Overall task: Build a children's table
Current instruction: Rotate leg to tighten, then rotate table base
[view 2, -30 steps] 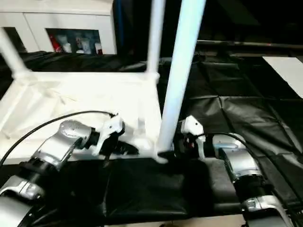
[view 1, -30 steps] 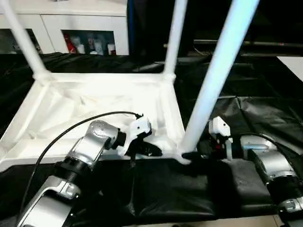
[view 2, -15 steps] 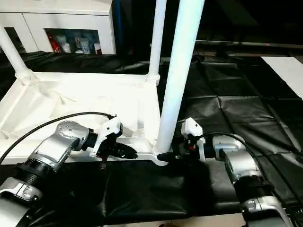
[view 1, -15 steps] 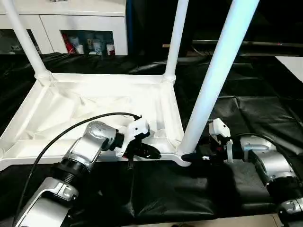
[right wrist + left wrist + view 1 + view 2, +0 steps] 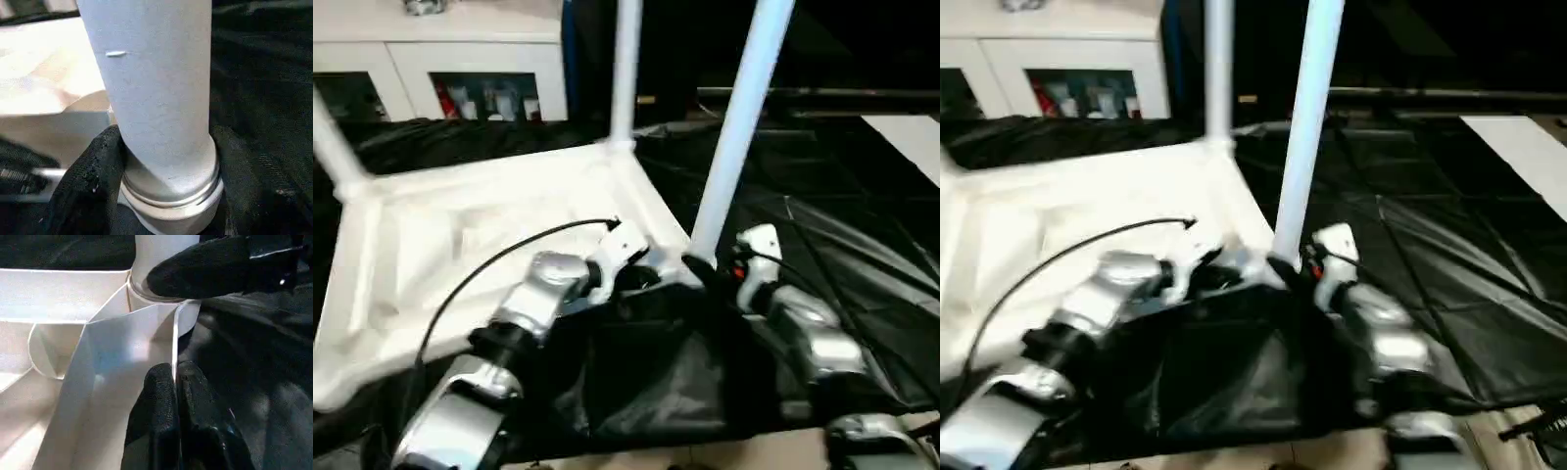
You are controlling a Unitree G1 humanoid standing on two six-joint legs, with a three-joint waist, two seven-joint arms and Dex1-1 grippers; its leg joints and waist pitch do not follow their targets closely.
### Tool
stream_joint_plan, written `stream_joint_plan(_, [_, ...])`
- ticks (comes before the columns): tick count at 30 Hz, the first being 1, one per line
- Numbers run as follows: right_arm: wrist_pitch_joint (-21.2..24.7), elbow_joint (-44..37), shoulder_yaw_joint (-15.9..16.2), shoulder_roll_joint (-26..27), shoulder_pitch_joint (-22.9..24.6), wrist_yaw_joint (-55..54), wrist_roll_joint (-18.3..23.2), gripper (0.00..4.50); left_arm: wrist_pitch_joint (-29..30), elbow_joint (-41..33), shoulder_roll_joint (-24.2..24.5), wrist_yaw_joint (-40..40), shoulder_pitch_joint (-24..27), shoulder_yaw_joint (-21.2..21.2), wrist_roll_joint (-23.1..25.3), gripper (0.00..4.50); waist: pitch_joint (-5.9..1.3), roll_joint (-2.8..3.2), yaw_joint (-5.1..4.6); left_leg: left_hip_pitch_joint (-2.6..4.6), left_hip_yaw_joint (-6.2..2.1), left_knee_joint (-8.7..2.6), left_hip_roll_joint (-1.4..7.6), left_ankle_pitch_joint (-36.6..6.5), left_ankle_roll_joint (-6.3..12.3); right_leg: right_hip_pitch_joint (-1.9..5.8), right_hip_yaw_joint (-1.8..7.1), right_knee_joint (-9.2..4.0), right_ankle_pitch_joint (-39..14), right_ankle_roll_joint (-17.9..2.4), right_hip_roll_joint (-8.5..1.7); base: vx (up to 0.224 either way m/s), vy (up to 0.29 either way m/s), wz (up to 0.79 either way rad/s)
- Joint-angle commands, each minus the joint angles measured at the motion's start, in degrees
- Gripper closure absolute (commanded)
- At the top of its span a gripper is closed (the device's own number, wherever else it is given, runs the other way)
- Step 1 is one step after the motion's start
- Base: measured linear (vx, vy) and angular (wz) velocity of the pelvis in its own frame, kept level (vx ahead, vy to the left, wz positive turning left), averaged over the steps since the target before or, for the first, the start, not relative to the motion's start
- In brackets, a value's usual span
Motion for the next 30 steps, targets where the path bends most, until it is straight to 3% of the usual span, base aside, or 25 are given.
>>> stream_joint_plan(1, [1.14, 3.2, 1.87, 2.96, -0.33, -4.48, -2.75, 1.97, -1.81, 0.3, -3.37, -0.31, 0.08, -1.47, -0.71, 4.5, -2.47, -0.29, -0.01, -0.16, -0.12, -4.21, 0.46, -19.92, 1.63, 1.68, 1.17, -5.55, -29.75, -6.1, -2.18, 0.0, 0.0, 0.0])
stream_joint_plan(5, [-2.51, 1.1, 4.48, 2.14, 0.46, -1.72, -4.92, 1.97, -4.01, 0.73, -2.4, -1.75, 0.42, -2.62, 0.26, 4.5, -2.67, -0.23, -0.03, -0.33, -0.04, -4.22, 0.56, -19.23, 1.88, 1.82, 1.39, -5.19, -26.33, -6.69, -2.18, 0.0, 0.0, 0.0])
stream_joint_plan(6, [-2.51, 1.1, 4.48, 2.14, 0.46, -1.72, -4.92, 1.63, -4.01, 0.73, -2.4, -1.75, 0.42, -2.62, 0.26, 4.5, -2.61, -0.19, 0.0, -0.25, 0.06, -4.24, 0.6, -19.12, 2.17, 1.74, 1.5, -5.07, -25.06, -7.38, -2.12, 0.0, 0.0, 0.0])
stream_joint_plan(7, [-2.31, -0.32, 3.79, 0.97, 1.31, 0.9, -3.56, 1.63, -4.87, 1.45, -1.86, -1.73, 0.13, -2.5, 0.45, 4.5, -2.63, -0.47, -0.01, -0.37, 0.16, -4.2, 0.58, -18.66, 2.45, 1.9, 1.52, -4.91, -24.25, -7.82, -2.1, 0.0, 0.0, 0.0])
stream_joint_plan(8, [-2.15, -1.31, 3.5, 0.01, 1.89, 2.48, -2.82, 1.63, -5.28, 1.8, -1.5, -1.92, 0.0, -2.42, 0.52, 4.5, -2.63, -0.37, 0.15, -0.28, 0.19, -4.19, 0.59, -18.42, 2.66, 1.93, 1.54, -4.93, -23.97, -7.92, -2.11, 0.0, 0.0, 0.0])
stream_joint_plan(10, [-1.99, -2.2, 3.25, -1.24, 2.41, 3.76, -2.42, 1.22, -5.88, 2.13, -1.18, -2.2, -0.16, -2.33, 0.6, 4.5, -2.71, -0.5, 0.38, -0.25, 0.38, -4.04, 0.63, -17.08, 3.35, 2.07, 1.66, -4.79, -21.88, -8.46, -2.05, 0.0, 0.0, 0.0])
stream_joint_plan(14, [-0.72, -8.74, 3.32, -9.41, 6.45, 15.32, 0.1, 1.22, -7.06, 2.85, -0.69, -3.32, -0.73, -1.69, 0.52, 4.5, -2.91, -0.63, 1.52, 0.09, 0.95, -3.53, 0.81, -13.42, 5.38, 2.18, 1.97, -4.17, -14.95, -10.77, -2.0, 0.0, 0.0, 0.0])
stream_joint_plan(17, [-0.87, -12.0, 2.23, -16.61, 9.77, 24.25, 2.25, 1.22, -7.89, 3.02, -0.5, -4.52, -0.76, -1.56, 0.36, 4.5, -3.0, -0.86, 2.0, -0.62, 0.74, -3.35, 0.86, -10.94, 6.9, 2.9, 1.78, -3.7, -12.8, -11.15, -2.11, 0.0, 0.0, 0.0])
stream_joint_plan(19, [-0.46, -13.12, 1.65, -19.27, 11.07, 27.5, 3.22, 1.22, -7.96, 2.58, -0.37, -5.45, -0.52, -1.85, 0.15, 4.5, -2.97, -1.12, 1.96, -0.97, 0.62, -3.36, 0.86, -10.74, 7.32, 3.02, 1.57, -3.76, -13.82, -11.04, -2.22, 0.0, 0.0, 0.0])
stream_joint_plan(25, [4.33, -21.01, -0.68, -25.89, 16.49, 37.14, 9.45, 1.22, -10.66, 1.01, 0.25, -9.1, 0.96, -2.06, -0.9, 4.5, -2.74, -1.33, 2.24, -0.88, 0.59, -3.3, 0.89, -11.84, 8.11, 2.82, 1.55, -4.36, -18.48, -9.76, -2.29, 0.0, 0.0, 0.0])
stream_joint_plan(28, [5.3, -22.67, -0.67, -26.09, 17.02, 37.81, 10.42, 1.22, -11.49, 0.45, 0.3, -9.5, 1.27, -1.76, -1.29, 4.5, -2.78, -1.35, 2.23, -0.94, 0.5, -3.39, 1.0, -11.91, 7.77, 2.75, 1.5, -4.38, -19.76, -9.42, -2.35, 0.0, 0.0, 0.0])
stream_joint_plan(30, [6.28, -24.74, 0.51, -24.83, 17.11, 37.37, 11.0, 1.22, -10.78, -1.64, 0.14, -8.39, 1.77, 0.18, -2.99, 4.5, -2.78, -1.04, 2.36, -0.63, 0.52, -3.41, 1.22, -12.08, 7.09, 2.51, 1.58, -4.23, -18.29, -10.3, -2.36, 0.0, 0.0, 0.0])
